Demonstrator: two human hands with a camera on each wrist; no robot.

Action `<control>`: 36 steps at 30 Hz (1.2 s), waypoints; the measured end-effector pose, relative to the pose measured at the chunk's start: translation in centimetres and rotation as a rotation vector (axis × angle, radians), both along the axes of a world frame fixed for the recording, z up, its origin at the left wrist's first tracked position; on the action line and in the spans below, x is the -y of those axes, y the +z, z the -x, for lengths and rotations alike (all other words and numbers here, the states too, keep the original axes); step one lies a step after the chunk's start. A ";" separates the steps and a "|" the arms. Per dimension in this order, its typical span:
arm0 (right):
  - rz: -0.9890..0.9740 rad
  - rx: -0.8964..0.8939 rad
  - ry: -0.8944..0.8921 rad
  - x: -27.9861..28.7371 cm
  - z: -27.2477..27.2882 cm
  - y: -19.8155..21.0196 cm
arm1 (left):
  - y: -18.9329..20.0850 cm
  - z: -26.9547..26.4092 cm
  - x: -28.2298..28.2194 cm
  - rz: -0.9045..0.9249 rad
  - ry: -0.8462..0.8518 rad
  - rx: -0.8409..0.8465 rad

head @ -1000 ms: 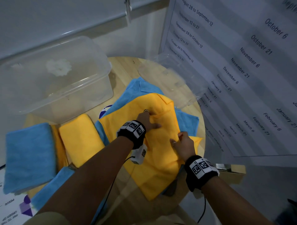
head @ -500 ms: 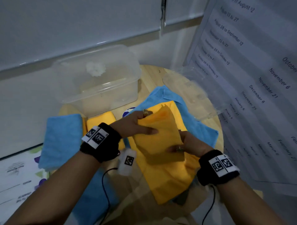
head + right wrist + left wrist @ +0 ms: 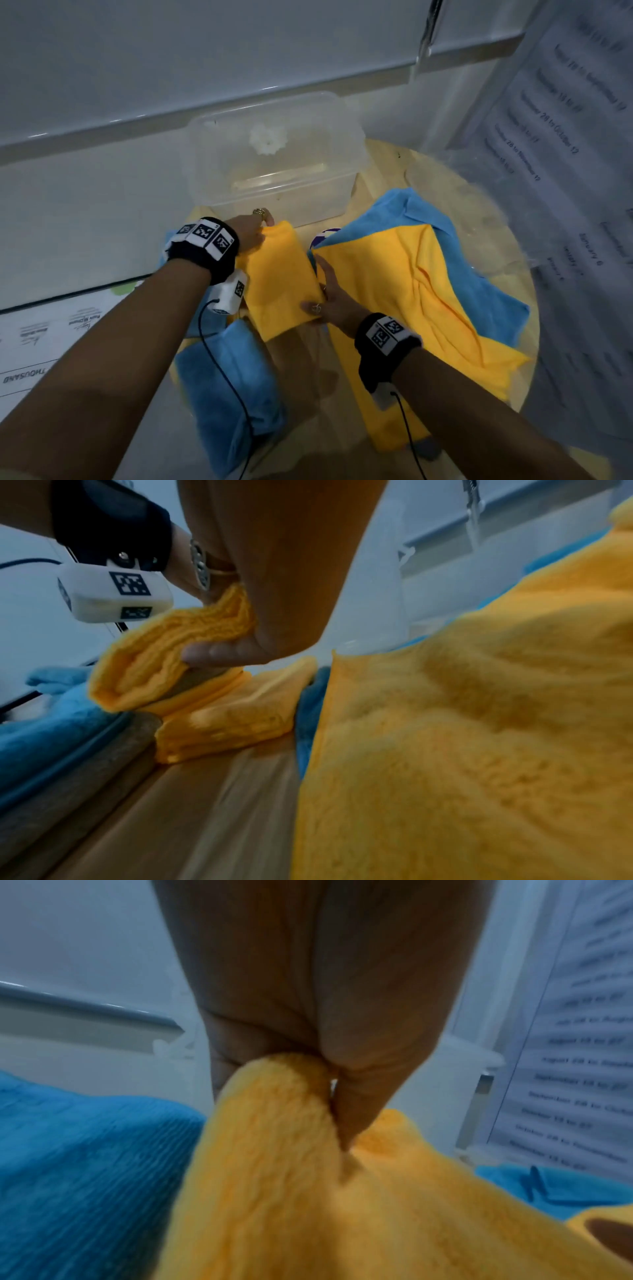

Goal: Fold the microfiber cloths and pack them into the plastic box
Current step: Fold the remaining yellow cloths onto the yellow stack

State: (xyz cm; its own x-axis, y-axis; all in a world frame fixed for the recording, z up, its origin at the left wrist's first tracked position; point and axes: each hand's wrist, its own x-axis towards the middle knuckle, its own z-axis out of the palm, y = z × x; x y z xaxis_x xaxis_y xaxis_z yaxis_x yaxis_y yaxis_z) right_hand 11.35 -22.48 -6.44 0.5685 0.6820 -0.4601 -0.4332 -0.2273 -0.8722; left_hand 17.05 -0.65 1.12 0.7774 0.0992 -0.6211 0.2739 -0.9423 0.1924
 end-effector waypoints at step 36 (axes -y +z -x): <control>0.946 0.812 -0.020 13.0 -1.5 -4.0 | -5.4 4.2 7.2 -0.321 -0.253 -0.143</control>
State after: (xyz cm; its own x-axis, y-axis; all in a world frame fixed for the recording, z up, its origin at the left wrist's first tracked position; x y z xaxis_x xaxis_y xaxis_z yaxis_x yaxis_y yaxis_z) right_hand 12.82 -35.47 -10.42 0.9246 0.2625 -0.2761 0.1432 -0.9110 -0.3867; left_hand 12.82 -7.81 -4.26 0.7104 0.1227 -0.6930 0.0294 -0.9890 -0.1450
